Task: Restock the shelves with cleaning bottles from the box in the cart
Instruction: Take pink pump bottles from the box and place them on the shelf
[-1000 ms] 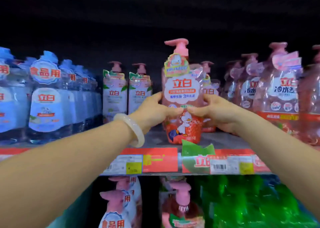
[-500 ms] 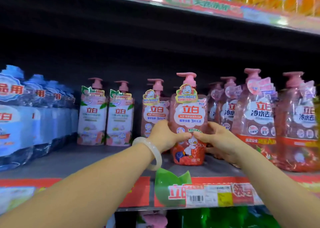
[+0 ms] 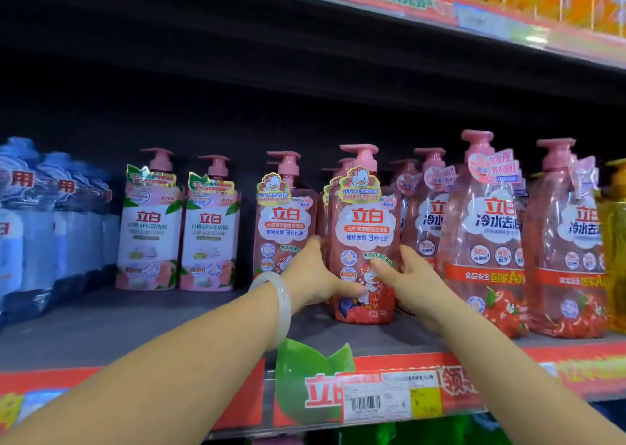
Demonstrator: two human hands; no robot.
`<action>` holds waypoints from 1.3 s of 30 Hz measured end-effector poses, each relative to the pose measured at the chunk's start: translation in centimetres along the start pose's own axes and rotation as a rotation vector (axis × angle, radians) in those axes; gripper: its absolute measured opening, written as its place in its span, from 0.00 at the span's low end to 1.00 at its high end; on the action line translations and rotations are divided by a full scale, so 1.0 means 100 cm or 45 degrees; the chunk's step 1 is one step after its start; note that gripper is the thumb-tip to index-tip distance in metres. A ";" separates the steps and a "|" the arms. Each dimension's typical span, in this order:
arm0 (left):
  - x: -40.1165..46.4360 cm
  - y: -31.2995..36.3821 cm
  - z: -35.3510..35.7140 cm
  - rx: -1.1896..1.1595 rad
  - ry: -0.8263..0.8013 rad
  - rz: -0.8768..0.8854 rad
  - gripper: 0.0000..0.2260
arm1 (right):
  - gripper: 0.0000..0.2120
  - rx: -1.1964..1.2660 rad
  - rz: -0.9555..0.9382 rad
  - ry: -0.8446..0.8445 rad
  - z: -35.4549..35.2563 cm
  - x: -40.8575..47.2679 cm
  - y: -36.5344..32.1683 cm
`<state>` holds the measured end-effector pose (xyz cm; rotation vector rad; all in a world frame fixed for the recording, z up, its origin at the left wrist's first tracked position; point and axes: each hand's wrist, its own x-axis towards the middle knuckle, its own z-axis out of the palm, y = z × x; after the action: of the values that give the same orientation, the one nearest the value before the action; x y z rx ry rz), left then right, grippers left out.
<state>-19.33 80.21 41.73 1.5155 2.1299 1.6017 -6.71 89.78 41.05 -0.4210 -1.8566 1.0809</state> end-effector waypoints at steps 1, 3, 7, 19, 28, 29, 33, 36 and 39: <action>0.000 0.000 0.000 -0.005 -0.001 0.002 0.40 | 0.17 0.005 0.002 0.000 0.000 0.000 0.000; 0.000 0.000 0.000 -0.022 -0.009 0.001 0.40 | 0.18 0.010 0.011 0.001 0.001 -0.001 0.000; 0.001 0.000 0.000 -0.033 -0.024 0.004 0.40 | 0.19 -0.015 0.025 -0.008 0.001 -0.002 -0.001; -0.003 0.007 0.003 -0.051 -0.170 -0.129 0.24 | 0.18 -0.007 0.087 -0.038 -0.002 -0.002 -0.001; -0.012 0.011 -0.003 0.026 -0.209 -0.083 0.24 | 0.19 -0.147 0.023 0.008 -0.003 -0.008 -0.003; -0.014 0.013 -0.005 0.052 -0.214 -0.066 0.26 | 0.20 -0.276 -0.043 0.058 -0.004 -0.011 -0.005; -0.036 0.033 -0.030 0.600 -0.171 0.117 0.27 | 0.26 -0.707 -0.451 0.287 0.003 -0.028 -0.028; -0.064 0.040 -0.061 1.088 -0.087 0.299 0.24 | 0.22 -0.820 -0.593 0.217 0.025 -0.045 -0.067; -0.103 0.034 -0.098 1.283 -0.018 0.326 0.21 | 0.21 -1.056 -0.665 0.007 0.069 -0.063 -0.105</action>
<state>-17.50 65.89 43.95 2.0404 3.0234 0.4577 -7.69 76.29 44.91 -0.3597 -2.1805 -0.0704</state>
